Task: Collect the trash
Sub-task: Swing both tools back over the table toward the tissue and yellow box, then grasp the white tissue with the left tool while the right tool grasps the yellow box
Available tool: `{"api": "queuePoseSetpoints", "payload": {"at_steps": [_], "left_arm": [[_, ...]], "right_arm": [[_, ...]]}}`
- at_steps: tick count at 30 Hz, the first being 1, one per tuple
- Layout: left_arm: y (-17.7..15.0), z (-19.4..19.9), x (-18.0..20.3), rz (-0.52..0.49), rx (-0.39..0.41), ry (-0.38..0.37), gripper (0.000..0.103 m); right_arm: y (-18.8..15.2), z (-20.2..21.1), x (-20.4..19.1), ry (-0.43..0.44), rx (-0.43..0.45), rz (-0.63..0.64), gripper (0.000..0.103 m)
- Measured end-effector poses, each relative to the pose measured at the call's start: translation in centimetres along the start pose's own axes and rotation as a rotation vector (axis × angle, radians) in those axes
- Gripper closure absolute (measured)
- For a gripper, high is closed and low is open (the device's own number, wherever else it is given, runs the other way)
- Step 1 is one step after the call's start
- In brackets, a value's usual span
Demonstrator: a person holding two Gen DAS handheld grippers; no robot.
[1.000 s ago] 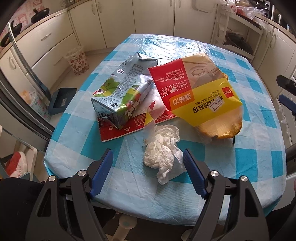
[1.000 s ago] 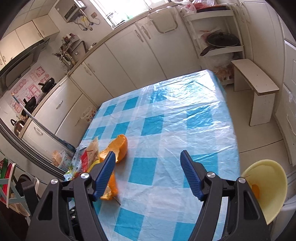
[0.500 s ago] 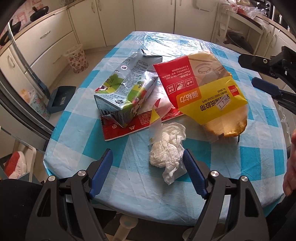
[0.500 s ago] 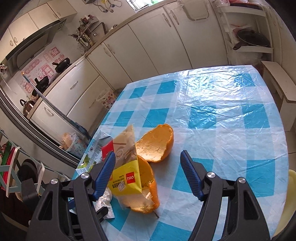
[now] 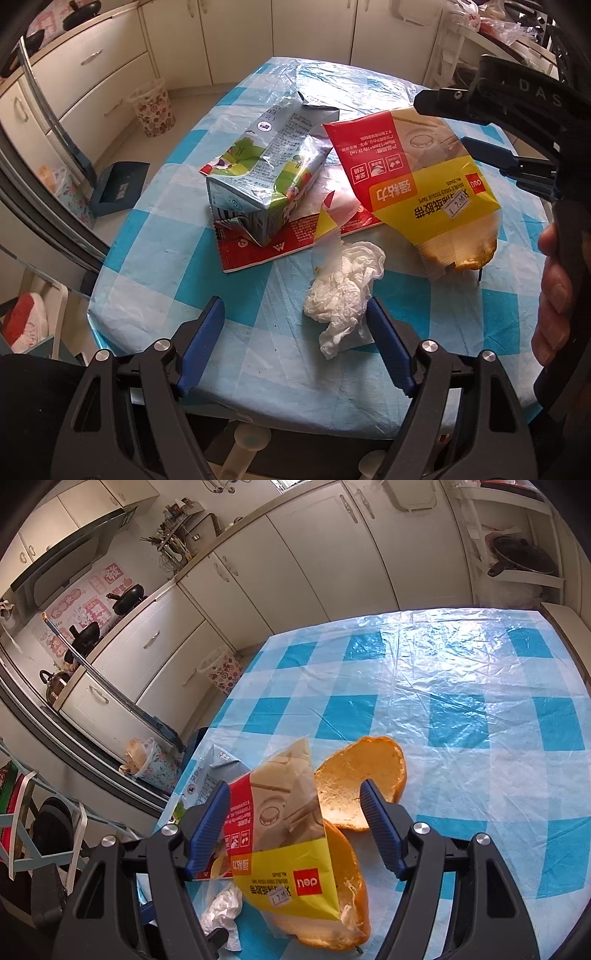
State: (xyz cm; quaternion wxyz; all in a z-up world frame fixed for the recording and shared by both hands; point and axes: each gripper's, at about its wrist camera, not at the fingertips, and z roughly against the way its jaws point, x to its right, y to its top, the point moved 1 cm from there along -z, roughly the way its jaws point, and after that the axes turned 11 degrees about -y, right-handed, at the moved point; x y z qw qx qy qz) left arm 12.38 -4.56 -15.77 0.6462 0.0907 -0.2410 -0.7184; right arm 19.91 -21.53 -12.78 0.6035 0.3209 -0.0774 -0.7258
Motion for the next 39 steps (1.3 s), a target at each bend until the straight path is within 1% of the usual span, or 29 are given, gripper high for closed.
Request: {"api": "queuePoseSetpoints", "payload": {"at_steps": [2, 3, 4, 5, 7, 8, 10, 13, 15, 19, 23, 25, 27, 28, 29, 30, 31, 36, 38, 39], "left_arm": [[0.1, 0.0, -0.4, 0.010, -0.001, -0.005, 0.028], [0.1, 0.0, -0.6, 0.017, -0.003, -0.007, 0.028], [0.2, -0.1, -0.9, 0.023, -0.004, -0.011, 0.028], [0.2, 0.0, -1.0, 0.030, -0.004, -0.014, 0.028], [0.3, -0.1, -1.3, 0.041, -0.005, -0.021, 0.028], [0.3, -0.1, -1.4, 0.044, -0.005, -0.024, 0.028], [0.3, -0.1, -1.4, 0.046, -0.005, -0.028, 0.028], [0.3, -0.2, -1.1, 0.034, -0.005, -0.028, 0.028], [0.2, -0.3, -0.8, 0.023, -0.009, -0.026, 0.028], [0.1, -0.2, -0.3, 0.003, -0.003, -0.028, 0.028], [-0.2, 0.0, 0.5, -0.025, 0.007, -0.022, 0.028], [-0.3, -0.1, 0.8, -0.032, 0.004, -0.023, 0.028], [-0.4, -0.3, 1.1, -0.040, -0.002, -0.017, 0.028], [-0.5, -0.4, 1.1, -0.041, -0.004, -0.012, 0.028], [-0.5, -0.5, 1.1, -0.041, -0.006, -0.009, 0.028], [-0.6, -0.5, 1.1, -0.039, -0.007, -0.006, 0.028], [-0.6, -0.6, 1.1, -0.036, -0.007, -0.003, 0.028], [-0.9, -0.5, 1.1, -0.048, -0.003, 0.007, 0.028], [-0.9, -0.5, 1.1, -0.053, -0.001, 0.007, 0.028], [-1.0, -0.5, 1.1, -0.053, 0.000, 0.004, 0.029]], "right_arm": [[-0.1, -0.8, -0.1, -0.016, -0.017, 0.008, 0.034], [-0.1, -1.1, -0.2, -0.013, -0.020, 0.011, 0.038], [-0.1, -1.3, -0.3, -0.006, -0.022, 0.015, 0.050], [-0.2, -1.4, -0.4, -0.001, -0.027, 0.024, 0.057], [-0.2, -1.2, -0.7, 0.013, -0.022, 0.041, 0.076], [-0.2, -0.9, -0.8, 0.022, -0.015, 0.045, 0.081], [0.0, 0.0, -0.8, 0.042, 0.014, 0.046, 0.086], [0.6, 1.7, -0.2, 0.099, 0.060, 0.015, 0.089], [1.0, 2.8, 0.1, 0.128, 0.091, -0.002, 0.093], [1.6, 4.9, 1.3, 0.165, 0.150, -0.048, 0.093], [1.9, 7.3, 3.2, 0.168, 0.210, -0.084, 0.095], [1.8, 8.1, 4.3, 0.169, 0.211, -0.102, 0.095], [1.5, 7.9, 5.3, 0.170, 0.175, -0.112, 0.095], [1.3, 7.6, 5.6, 0.159, 0.146, -0.115, 0.089], [0.9, 7.1, 5.8, 0.141, 0.124, -0.118, 0.081], [0.5, 6.7, 5.8, 0.129, 0.107, -0.117, 0.059], [0.3, 6.0, 5.6, 0.112, 0.086, -0.110, 0.048], [-1.0, 2.6, 3.6, 0.042, -0.051, -0.042, 0.048], [-1.5, 1.6, 3.2, 0.053, -0.089, -0.040, 0.049], [-1.6, 1.3, 3.2, 0.068, -0.099, -0.040, 0.060]]}}
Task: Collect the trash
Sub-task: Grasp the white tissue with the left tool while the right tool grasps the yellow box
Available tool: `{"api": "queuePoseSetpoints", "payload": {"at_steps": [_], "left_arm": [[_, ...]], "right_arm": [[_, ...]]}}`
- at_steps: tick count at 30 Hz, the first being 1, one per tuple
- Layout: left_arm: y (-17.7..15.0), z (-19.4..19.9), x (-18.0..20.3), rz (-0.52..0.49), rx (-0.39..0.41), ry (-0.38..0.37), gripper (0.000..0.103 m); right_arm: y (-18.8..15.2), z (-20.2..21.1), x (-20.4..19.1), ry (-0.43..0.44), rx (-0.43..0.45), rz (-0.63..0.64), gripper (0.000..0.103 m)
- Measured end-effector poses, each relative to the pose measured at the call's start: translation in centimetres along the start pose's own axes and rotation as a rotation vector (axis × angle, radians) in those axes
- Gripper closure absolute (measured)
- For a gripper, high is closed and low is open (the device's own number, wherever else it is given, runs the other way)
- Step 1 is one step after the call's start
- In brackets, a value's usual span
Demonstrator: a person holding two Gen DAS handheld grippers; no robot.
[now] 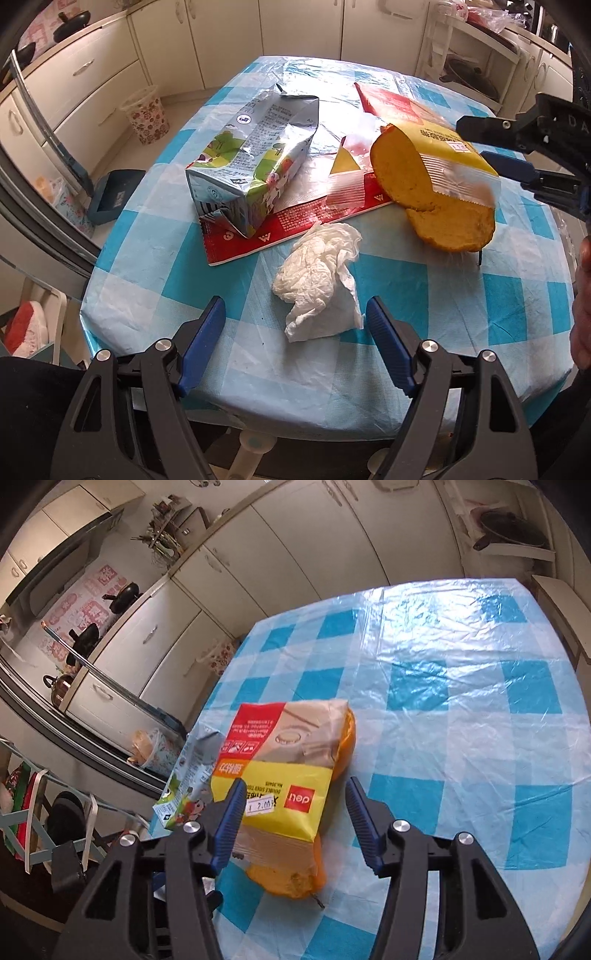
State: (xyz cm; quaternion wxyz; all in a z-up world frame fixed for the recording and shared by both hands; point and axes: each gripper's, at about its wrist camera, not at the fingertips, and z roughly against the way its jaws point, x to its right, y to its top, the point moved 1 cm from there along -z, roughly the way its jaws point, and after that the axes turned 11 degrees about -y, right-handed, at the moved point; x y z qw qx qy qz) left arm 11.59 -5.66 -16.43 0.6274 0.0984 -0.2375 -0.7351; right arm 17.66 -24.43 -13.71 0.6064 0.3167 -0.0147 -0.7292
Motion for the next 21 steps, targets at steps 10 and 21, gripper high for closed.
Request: {"api": "queuePoseSetpoints", "payload": {"at_steps": [10, 21], "left_arm": [[0.2, 0.5, 0.6, -0.036, 0.016, -0.030, 0.092], [-0.2, 0.5, 0.7, -0.052, 0.013, -0.076, 0.095]], "right_arm": [[0.6, 3.3, 0.8, 0.195, 0.085, -0.067, 0.100], [1.1, 0.4, -1.8, 0.075, 0.076, 0.033, 0.042]]}}
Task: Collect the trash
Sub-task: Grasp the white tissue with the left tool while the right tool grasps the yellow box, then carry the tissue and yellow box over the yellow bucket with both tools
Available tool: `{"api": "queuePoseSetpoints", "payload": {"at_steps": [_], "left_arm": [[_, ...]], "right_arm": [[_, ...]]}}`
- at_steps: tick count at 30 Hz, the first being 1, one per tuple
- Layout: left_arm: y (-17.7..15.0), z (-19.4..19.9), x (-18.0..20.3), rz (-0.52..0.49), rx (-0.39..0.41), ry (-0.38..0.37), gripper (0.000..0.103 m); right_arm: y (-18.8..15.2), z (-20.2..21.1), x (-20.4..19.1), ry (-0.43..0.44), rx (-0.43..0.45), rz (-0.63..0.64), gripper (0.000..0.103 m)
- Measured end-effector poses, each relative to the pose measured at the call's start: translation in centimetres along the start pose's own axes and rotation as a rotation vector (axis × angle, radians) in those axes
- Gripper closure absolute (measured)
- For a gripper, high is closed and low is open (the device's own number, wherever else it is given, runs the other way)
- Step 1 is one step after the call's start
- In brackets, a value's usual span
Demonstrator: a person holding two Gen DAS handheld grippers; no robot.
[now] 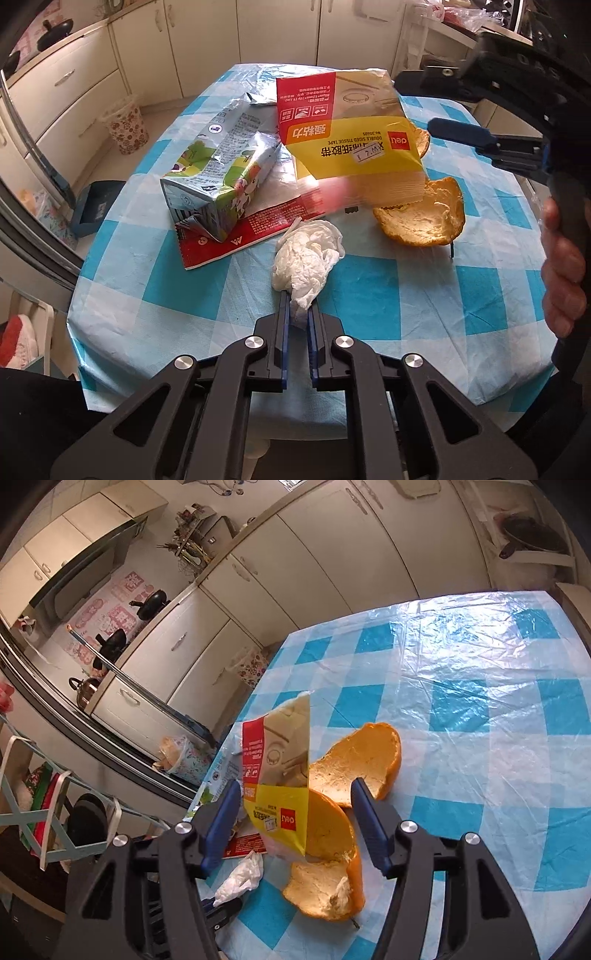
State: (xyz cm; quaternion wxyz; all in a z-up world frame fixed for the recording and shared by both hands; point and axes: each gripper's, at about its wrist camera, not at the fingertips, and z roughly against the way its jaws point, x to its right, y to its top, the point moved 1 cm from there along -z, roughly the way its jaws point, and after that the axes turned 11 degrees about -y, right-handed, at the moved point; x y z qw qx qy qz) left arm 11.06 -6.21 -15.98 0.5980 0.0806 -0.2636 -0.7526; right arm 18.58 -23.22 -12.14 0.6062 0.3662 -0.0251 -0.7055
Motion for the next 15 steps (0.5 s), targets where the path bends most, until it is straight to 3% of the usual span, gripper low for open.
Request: {"api": "queuePoseSetpoints", "payload": {"at_steps": [4, 5, 6, 8, 15], "left_arm": [[0.1, 0.0, -0.4, 0.004, 0.001, -0.009, 0.095], [0.1, 0.0, -0.5, 0.006, 0.002, -0.010, 0.095], [0.2, 0.1, -0.7, 0.008, 0.002, -0.011, 0.095], [0.2, 0.1, -0.8, 0.011, 0.004, -0.011, 0.095], [0.4, 0.9, -0.6, 0.026, 0.035, -0.049, 0.097]], "right_arm": [[0.3, -2.7, 0.3, 0.009, -0.025, -0.040, 0.043], [0.3, -3.1, 0.4, 0.024, -0.025, -0.049, 0.051], [0.2, -3.4, 0.3, 0.056, -0.029, -0.050, 0.072], [0.2, -3.0, -0.1, 0.112, -0.021, -0.045, 0.097], [1.1, 3.5, -0.4, 0.257, 0.141, -0.051, 0.100]]}}
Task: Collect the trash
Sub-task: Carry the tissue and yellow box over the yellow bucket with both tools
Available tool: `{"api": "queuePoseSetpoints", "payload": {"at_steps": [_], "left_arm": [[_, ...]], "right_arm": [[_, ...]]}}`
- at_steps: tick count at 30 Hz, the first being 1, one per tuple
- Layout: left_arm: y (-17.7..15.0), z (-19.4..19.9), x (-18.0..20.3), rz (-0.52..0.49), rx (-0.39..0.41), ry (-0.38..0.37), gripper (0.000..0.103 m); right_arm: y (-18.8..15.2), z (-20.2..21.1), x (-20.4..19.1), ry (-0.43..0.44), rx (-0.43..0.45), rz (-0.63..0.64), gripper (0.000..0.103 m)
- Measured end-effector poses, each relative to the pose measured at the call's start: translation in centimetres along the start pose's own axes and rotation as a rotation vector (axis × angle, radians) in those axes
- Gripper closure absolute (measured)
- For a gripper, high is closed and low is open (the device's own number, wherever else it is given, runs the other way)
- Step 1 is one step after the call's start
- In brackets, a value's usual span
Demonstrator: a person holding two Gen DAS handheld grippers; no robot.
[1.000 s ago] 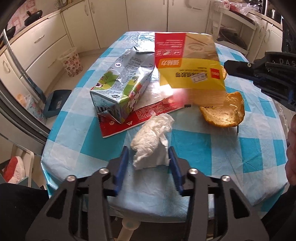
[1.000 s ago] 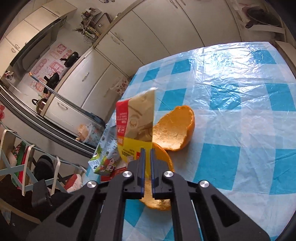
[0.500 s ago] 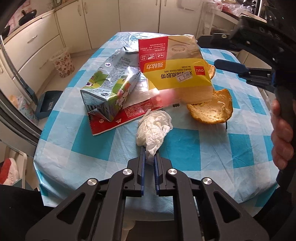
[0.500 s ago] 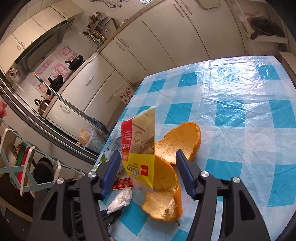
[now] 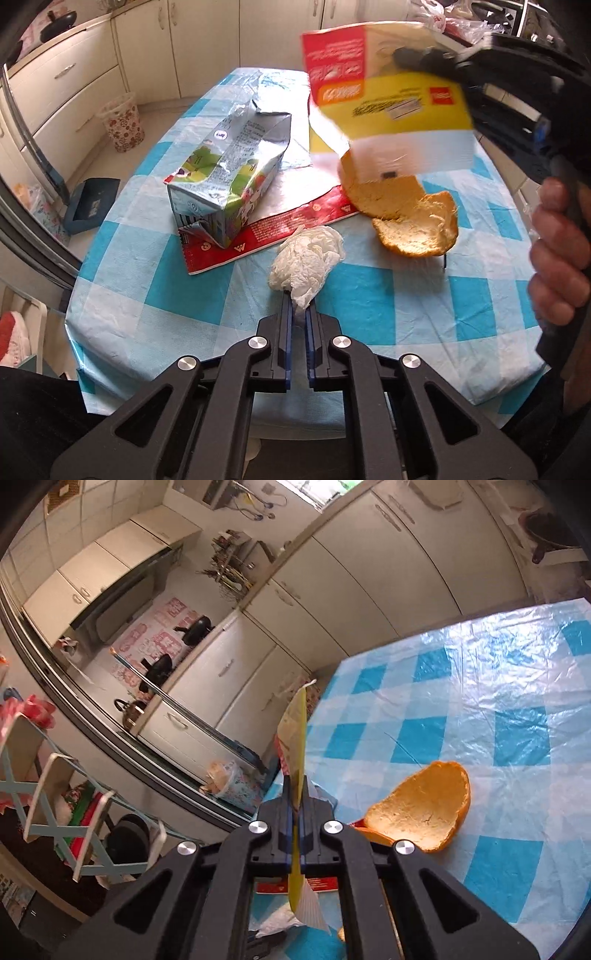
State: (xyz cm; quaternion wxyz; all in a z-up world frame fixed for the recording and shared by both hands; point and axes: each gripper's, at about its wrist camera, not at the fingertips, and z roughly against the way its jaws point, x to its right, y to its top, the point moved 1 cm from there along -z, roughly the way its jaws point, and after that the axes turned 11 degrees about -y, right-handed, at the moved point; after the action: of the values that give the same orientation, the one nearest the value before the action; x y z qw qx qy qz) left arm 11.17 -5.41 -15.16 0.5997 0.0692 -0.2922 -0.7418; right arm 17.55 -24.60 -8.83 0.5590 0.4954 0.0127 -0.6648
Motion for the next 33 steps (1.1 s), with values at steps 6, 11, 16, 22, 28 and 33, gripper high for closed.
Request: {"api": "queuePoseSetpoints", "payload": {"at_steps": [6, 11, 16, 22, 28, 33], "left_arm": [[0.2, 1.2, 1.0, -0.002, 0.059, -0.059, 0.097], [0.3, 1.6, 2.8, -0.035, 0.083, -0.092, 0.097], [0.1, 1.8, 5.8, -0.104, 0.093, -0.102, 0.097], [-0.2, 1.8, 10.8, -0.214, 0.096, -0.109, 0.097], [-0.9, 1.1, 16.1, -0.320, 0.089, -0.137, 0.097], [-1.5, 0.0, 21.0, -0.388, 0.071, -0.177, 0.097]], "right_arm": [[0.4, 5.1, 1.5, -0.034, 0.068, -0.011, 0.100], [-0.4, 8.0, 3.5, -0.098, 0.087, -0.029, 0.100], [-1.6, 10.0, 5.7, -0.149, 0.094, -0.051, 0.100], [-2.5, 13.7, 8.6, -0.204, 0.132, -0.094, 0.100], [-3.3, 18.4, 12.9, -0.273, 0.197, -0.193, 0.100], [-4.2, 21.8, 16.6, -0.345, 0.255, -0.308, 0.100]]}}
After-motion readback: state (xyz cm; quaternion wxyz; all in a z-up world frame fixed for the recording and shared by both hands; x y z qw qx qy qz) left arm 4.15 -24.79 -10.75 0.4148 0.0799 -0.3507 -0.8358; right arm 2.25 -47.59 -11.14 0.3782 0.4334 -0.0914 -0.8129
